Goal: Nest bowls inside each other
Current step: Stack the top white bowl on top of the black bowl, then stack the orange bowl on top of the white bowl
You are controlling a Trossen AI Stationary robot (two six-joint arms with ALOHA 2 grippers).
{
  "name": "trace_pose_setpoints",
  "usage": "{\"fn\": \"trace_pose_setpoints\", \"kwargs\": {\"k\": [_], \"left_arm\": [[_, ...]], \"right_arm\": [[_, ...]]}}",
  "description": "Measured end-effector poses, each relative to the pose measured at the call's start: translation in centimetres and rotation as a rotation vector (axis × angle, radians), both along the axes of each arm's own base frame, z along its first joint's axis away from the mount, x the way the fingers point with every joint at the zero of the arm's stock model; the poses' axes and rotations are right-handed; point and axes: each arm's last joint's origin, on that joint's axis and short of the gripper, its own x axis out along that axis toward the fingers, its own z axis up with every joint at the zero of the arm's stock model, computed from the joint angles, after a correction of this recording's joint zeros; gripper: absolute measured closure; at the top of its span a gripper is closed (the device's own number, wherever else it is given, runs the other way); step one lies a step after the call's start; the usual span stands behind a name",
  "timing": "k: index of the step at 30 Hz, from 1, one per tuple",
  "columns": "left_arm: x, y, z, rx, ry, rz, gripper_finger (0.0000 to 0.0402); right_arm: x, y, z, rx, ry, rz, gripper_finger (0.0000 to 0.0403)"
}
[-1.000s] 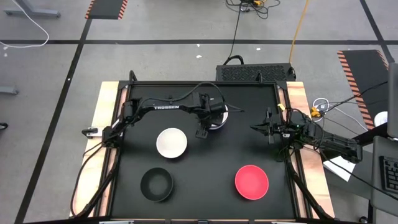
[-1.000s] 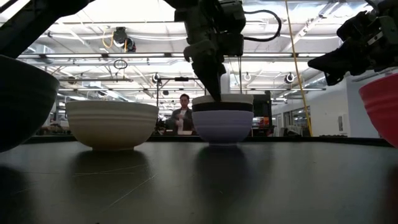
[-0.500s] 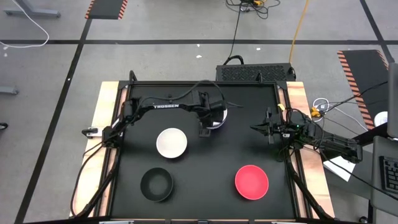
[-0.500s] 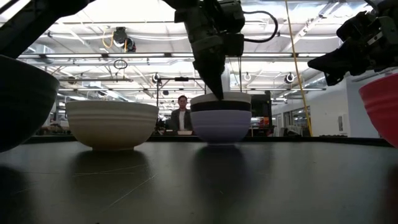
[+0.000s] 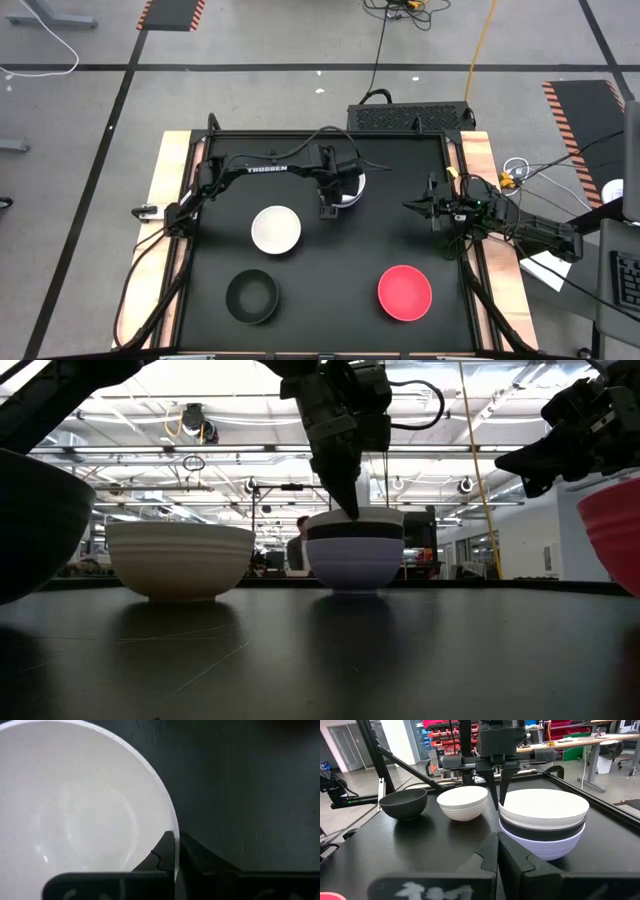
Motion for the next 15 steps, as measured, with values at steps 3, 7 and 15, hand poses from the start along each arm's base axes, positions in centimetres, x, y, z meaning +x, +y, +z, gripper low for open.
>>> {"fn": "trace_pose_setpoints", "kwargs": {"k": [3, 7, 15], "left_arm": [[-0.1, 0.0, 0.0, -0.003, 0.01, -0.011, 0.0361], [-0.2, 0.0, -0.1, 0.012, 0.019, -0.029, 0.031], [-0.2, 0.0, 1.3, 0.068, -0.009, -0.018, 0.0221]], "right_arm": [[0.0, 0.0, 0.0, 0.0, 0.0, 0.0, 0.0403], [0.0, 0.0, 0.0, -0.001, 0.0, 0.0, 0.0403], [0.0, 0.0, 0.0, 0.0, 0.001, 0.0, 0.0403]]}}
